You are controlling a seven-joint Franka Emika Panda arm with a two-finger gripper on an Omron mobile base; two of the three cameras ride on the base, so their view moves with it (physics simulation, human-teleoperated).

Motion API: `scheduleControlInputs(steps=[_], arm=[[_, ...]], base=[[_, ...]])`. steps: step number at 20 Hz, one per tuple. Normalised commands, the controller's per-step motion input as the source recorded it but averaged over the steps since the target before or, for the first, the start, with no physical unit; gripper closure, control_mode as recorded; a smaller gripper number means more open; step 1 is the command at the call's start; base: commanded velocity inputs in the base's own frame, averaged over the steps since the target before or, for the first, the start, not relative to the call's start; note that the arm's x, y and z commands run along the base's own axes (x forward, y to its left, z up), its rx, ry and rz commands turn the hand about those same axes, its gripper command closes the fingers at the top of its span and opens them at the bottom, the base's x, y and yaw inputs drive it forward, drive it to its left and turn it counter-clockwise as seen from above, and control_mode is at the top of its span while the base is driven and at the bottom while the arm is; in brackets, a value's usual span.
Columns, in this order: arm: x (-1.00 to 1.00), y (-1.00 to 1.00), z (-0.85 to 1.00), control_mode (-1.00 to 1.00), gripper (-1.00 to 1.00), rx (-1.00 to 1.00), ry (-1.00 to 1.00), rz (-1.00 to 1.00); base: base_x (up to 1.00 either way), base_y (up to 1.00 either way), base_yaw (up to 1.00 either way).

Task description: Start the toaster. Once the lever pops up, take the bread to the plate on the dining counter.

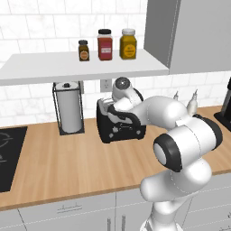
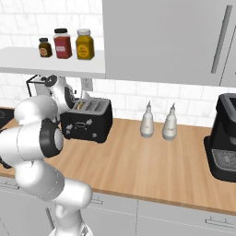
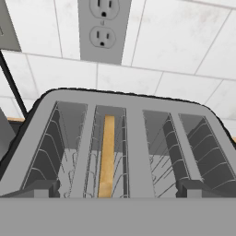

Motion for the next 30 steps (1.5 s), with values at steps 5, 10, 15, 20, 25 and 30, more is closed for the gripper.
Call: scheduleControlInputs(steps=[5,10,15,20,25,30], arm=[[0.00,0.00,0.00,-1.00,-1.00,0.00,0.00,0.00],[0.00,0.00,0.00,-1.00,-1.00,0.00,0.00,0.00],[0.00,0.00,0.00,-1.00,-1.00,0.00,0.00,0.00],[0.00,0.00,0.00,-1.00,-1.00,0.00,0.00,0.00],[0.00,0.00,0.00,-1.00,-1.00,0.00,0.00,0.00],[0.00,0.00,0.00,-1.00,-1.00,0.00,0.00,0.00]], base=[[0.00,0.00,0.00],[0.00,0.00,0.00],[0.00,0.00,0.00],[0.00,0.00,0.00],[0.00,0.00,0.00],[0.00,0.00,0.00]])
